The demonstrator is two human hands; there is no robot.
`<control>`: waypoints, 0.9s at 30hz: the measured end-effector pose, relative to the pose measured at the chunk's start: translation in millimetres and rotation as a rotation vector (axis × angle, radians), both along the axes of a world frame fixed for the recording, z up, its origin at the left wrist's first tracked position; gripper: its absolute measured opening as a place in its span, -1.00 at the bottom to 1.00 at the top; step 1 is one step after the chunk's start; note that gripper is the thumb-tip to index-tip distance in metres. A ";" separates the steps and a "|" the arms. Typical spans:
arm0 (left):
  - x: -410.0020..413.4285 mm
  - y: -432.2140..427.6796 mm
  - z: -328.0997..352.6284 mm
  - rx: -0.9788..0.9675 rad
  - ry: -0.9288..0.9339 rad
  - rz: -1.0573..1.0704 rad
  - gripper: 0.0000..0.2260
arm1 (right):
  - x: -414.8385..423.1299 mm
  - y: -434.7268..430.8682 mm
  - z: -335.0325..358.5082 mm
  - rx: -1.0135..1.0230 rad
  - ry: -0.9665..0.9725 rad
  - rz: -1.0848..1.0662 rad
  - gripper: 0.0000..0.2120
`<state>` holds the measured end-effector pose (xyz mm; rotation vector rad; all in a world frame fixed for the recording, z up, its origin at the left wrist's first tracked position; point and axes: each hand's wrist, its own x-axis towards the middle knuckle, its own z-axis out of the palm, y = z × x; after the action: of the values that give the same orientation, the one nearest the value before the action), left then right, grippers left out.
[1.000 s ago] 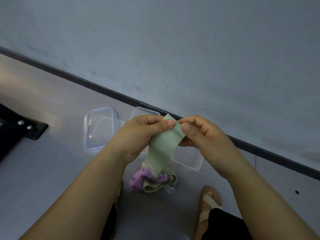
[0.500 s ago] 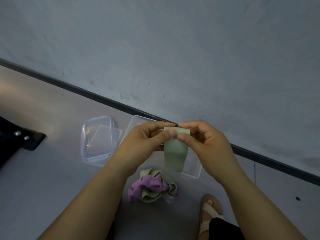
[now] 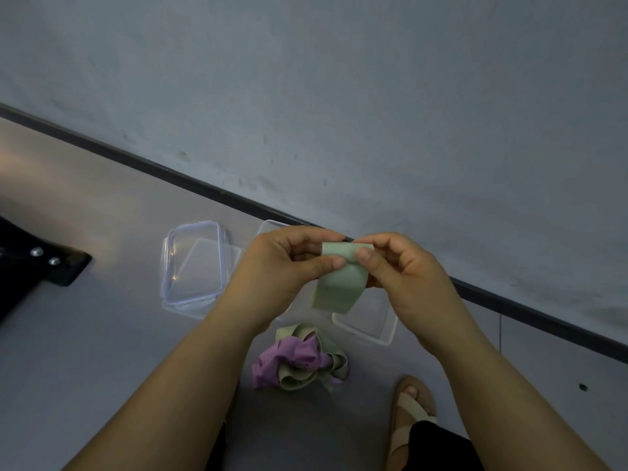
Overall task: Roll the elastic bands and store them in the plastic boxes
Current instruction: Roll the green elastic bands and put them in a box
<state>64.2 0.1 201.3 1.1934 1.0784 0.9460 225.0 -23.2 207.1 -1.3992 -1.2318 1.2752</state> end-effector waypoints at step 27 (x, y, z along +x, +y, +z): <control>1.2 -1.3 1.8 0.018 -0.013 -0.018 -0.75 | 1.4 -0.1 0.7 -0.045 -0.020 0.066 -0.85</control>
<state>65.4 -1.2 203.0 1.2082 1.0495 0.9496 226.4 -23.3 207.7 -1.4162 -1.2795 1.3446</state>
